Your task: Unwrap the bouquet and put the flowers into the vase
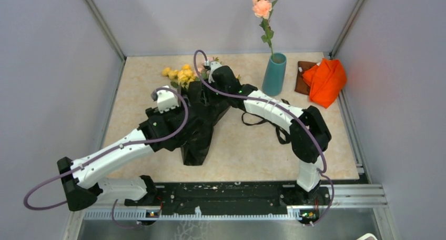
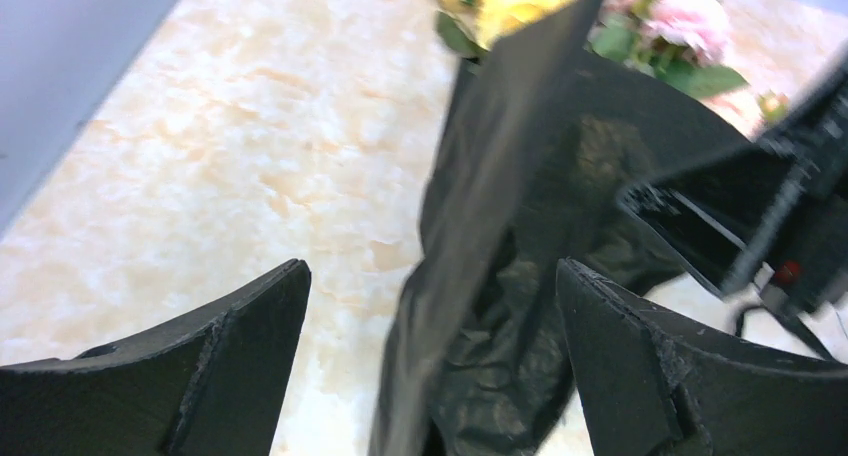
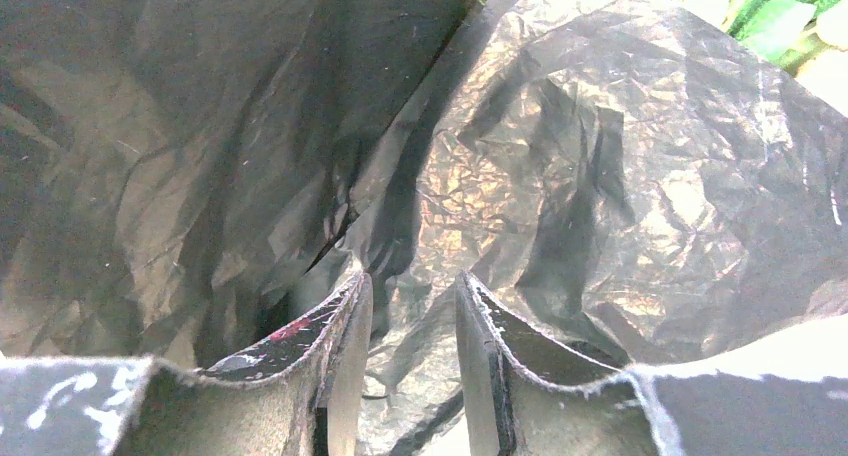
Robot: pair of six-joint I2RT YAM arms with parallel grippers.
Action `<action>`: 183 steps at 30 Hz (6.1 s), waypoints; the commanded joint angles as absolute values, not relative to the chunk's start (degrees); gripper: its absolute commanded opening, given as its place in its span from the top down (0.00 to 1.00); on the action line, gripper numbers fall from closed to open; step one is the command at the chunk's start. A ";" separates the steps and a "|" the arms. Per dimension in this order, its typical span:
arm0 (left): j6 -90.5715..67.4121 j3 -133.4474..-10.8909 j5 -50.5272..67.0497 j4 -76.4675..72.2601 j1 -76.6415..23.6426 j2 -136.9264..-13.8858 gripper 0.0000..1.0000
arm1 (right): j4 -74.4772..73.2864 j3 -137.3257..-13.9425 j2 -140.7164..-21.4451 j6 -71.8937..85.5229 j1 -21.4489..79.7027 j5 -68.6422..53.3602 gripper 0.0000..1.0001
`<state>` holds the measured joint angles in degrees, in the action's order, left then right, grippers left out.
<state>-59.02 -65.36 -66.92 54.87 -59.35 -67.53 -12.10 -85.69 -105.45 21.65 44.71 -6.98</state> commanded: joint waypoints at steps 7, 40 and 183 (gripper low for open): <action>-35.42 -61.92 -51.51 29.96 -57.51 -57.88 0.01 | -9.05 -82.87 -100.65 22.45 44.80 -5.13 0.63; -40.50 -44.37 -33.19 16.74 -28.16 -79.16 0.01 | -8.28 -62.78 -79.19 23.72 34.66 -4.20 0.49; -28.68 -56.62 17.66 -23.69 -45.70 -104.91 0.01 | -25.22 -69.49 -58.88 13.32 35.60 7.90 0.47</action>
<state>-27.03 -55.48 18.02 -20.64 -42.57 -102.50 -25.61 -66.24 -60.55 14.28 35.48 6.20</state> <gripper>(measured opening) 0.989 0.527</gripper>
